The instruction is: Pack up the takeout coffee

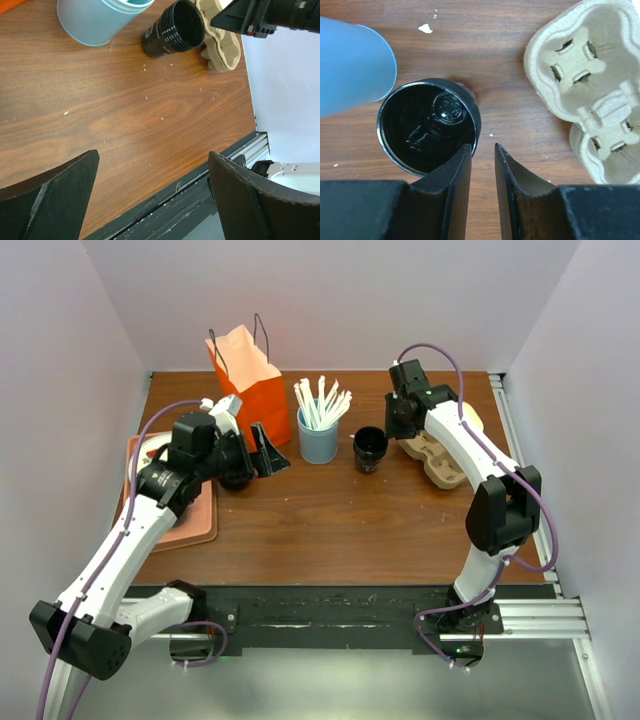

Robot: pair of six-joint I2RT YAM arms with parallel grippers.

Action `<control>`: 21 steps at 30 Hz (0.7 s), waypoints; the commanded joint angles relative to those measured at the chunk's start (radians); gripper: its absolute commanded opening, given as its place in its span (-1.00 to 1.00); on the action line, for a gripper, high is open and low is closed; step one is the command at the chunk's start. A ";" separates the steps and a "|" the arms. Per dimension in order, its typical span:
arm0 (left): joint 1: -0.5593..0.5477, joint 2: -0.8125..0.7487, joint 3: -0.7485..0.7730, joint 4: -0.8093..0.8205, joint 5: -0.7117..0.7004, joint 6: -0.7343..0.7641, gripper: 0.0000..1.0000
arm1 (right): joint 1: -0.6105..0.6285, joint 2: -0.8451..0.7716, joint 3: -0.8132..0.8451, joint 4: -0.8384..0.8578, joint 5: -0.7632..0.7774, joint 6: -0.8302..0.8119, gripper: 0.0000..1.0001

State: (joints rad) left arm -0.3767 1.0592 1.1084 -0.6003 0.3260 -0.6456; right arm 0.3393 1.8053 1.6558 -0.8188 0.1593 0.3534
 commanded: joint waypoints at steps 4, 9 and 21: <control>-0.005 -0.002 -0.015 0.028 0.010 -0.012 0.90 | -0.003 0.008 0.021 0.029 -0.047 -0.005 -0.45; -0.005 -0.001 -0.015 0.028 0.010 -0.009 0.90 | -0.003 0.026 0.027 0.026 -0.049 -0.004 -0.49; -0.007 0.018 0.008 0.013 0.002 0.017 0.90 | -0.003 0.068 0.059 0.012 -0.049 0.025 -0.57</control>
State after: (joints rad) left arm -0.3767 1.0714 1.0973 -0.6018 0.3260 -0.6430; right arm 0.3393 1.8774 1.6615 -0.8139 0.1123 0.3599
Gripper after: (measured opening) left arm 0.953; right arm 0.225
